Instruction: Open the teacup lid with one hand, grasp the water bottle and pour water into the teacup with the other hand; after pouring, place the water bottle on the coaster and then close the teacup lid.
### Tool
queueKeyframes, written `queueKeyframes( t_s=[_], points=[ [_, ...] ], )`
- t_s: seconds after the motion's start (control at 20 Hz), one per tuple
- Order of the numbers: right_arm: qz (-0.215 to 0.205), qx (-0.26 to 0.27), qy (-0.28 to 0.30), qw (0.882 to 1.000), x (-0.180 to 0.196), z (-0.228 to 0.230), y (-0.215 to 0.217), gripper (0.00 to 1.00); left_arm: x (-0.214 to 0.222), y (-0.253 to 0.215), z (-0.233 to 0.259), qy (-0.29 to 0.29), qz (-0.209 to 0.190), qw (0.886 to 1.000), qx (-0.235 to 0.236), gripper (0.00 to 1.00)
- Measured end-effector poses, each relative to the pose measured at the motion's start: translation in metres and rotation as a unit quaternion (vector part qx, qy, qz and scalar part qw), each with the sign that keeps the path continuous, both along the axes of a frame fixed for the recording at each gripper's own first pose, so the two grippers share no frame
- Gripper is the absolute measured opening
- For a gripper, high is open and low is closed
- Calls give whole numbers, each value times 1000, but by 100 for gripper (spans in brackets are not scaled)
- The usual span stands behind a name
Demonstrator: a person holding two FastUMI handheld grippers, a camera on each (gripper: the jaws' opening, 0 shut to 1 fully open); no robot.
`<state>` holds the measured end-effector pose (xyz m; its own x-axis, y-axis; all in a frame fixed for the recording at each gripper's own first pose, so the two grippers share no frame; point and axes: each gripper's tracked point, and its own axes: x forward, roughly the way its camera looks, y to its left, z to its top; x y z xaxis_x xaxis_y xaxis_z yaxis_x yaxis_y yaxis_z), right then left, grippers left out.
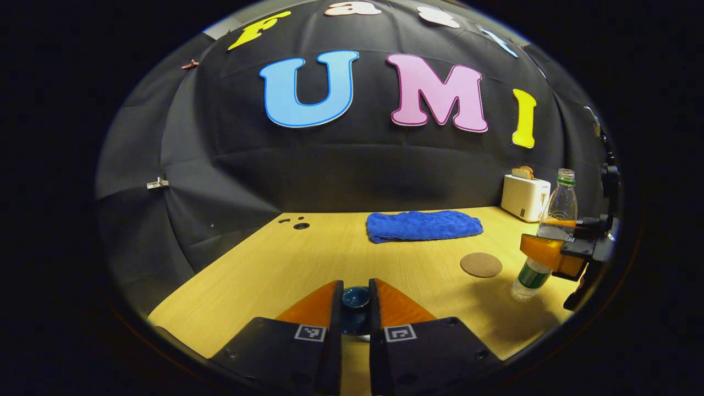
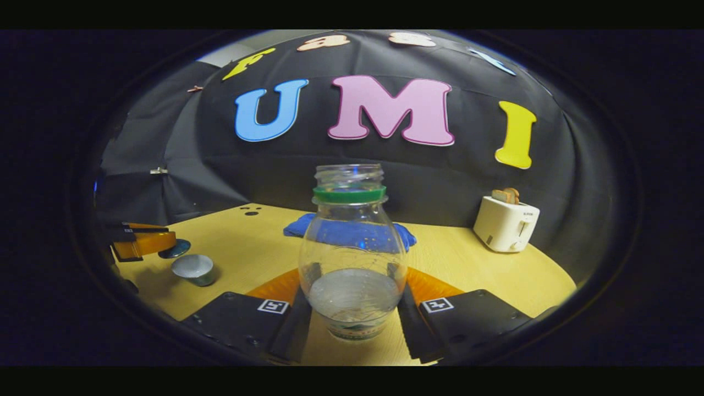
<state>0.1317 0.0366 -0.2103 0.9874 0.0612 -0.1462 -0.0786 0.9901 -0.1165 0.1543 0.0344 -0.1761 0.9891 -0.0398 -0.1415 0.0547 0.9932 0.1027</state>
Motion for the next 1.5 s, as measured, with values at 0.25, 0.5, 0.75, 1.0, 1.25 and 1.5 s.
queueKeyframes(
  t_s=[0.25, 0.5, 0.75, 1.0, 1.25, 1.5],
  points=[
    [30, -137, -40, 989, 17, 27, 11, 72, -6, 22, 15, -12, 12, 1000, -14, 24],
    [97, -274, -59, 955, 35, 25, 52, 67, -15, 51, 30, -28, 28, 999, -19, 24],
    [163, -355, -74, 917, 44, 5, 94, 72, -25, 79, 31, -31, 32, 999, -23, 24],
    [194, -420, -90, 882, 58, -9, 114, 72, -30, 106, 23, -24, 37, 999, -24, 24],
    [213, -466, -105, 852, 71, -23, 129, 72, -28, 116, 17, -17, 35, 999, -24, 24],
    [234, -494, -110, 830, 78, -42, 141, 72, -24, 117, 15, -18, 21, 999, -20, 24]
  ],
)
